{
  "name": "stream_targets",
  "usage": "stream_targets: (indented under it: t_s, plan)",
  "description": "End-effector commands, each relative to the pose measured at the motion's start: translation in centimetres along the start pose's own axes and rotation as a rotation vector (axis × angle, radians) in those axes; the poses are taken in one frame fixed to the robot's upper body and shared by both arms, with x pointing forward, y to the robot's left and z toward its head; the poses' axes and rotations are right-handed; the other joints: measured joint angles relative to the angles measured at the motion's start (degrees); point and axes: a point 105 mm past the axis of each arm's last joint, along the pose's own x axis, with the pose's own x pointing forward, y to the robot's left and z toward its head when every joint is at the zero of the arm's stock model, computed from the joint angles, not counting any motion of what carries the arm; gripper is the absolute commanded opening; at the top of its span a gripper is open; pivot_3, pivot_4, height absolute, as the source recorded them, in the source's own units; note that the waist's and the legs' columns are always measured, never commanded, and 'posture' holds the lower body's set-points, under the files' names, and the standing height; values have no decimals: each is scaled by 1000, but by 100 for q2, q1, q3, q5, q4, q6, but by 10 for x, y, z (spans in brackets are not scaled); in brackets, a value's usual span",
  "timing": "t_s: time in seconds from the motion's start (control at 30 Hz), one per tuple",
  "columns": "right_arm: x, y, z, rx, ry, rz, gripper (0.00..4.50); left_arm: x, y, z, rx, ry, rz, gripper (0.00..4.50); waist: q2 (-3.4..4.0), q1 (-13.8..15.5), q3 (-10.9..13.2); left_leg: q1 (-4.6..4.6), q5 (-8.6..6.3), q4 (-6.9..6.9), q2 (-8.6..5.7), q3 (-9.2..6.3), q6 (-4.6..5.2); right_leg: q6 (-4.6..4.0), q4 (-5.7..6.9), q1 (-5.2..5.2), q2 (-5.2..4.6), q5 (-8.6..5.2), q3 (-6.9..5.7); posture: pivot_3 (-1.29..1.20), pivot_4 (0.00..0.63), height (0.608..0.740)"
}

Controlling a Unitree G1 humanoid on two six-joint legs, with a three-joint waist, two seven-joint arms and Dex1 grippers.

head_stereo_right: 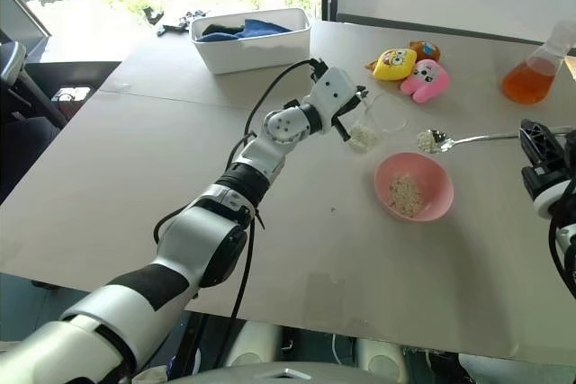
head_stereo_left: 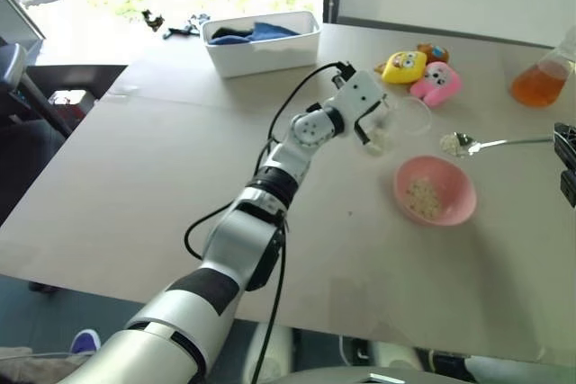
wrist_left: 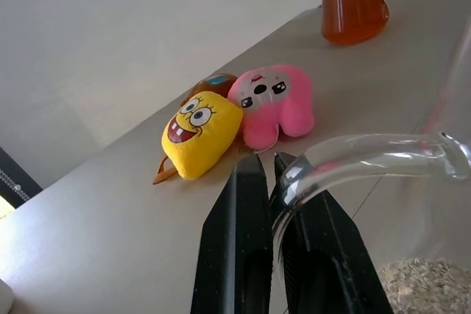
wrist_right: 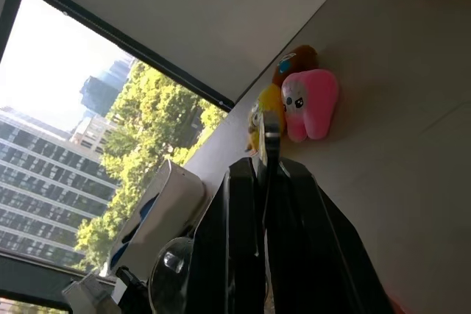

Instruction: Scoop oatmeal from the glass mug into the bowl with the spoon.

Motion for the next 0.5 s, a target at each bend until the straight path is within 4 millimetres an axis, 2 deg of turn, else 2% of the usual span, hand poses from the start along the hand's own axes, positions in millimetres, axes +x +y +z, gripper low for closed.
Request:
stream_targets:
  t_s: [0.03, 0.13, 0.23, 0.3, 0.4, 0.43, 0.5]
  plan:
    - [-6, 10, 4, -127, 42, 31, 0, 5, 9, 26, 42, -83, 23, 15, 5, 0, -3, 0, 0, 0, 0, 1, 0, 0, -1, 0, 0, 0, 1, 0, 150, 740]
    - [-3, 14, -6, -254, 109, 34, 0, 4, 10, 26, 42, -84, 31, 15, 6, -5, -3, 5, -1, 2, 0, 2, 2, 1, -1, 4, 2, 1, 3, 0, 150, 740]
    - [1, 22, -20, -452, 174, 72, 0, 3, 12, 27, 41, -87, 38, 15, 7, -4, -4, 8, -2, 3, 1, 1, 3, 1, 1, 6, 7, 1, 5, 0, 150, 740]
    - [2, 32, -34, -666, 228, 131, 0, 2, 14, 27, 42, -89, 44, 15, 14, -3, -5, 7, -2, 5, 1, -1, 3, 1, 1, 6, 7, 1, 4, 0, 150, 740]
    - [1, 44, -55, -1118, 321, 229, 0, -1, 18, 26, 41, -91, 58, 15, 26, -5, -6, 5, -2, 8, 0, 2, 3, 2, -1, 5, 7, 1, 7, 0, 150, 740]
    - [1, 44, -58, -1203, 332, 245, 0, -1, 18, 26, 41, -91, 60, 15, 25, -1, -6, 5, -2, 8, 0, 1, 4, 3, -2, 5, 7, 1, 7, 0, 150, 740]
    - [1, 46, -58, -1266, 322, 276, 0, -2, 19, 25, 38, -92, 63, 15, 15, 20, -6, 1, -2, 8, 2, -10, 4, 2, -6, 6, 10, 1, -2, 0, 150, 740]
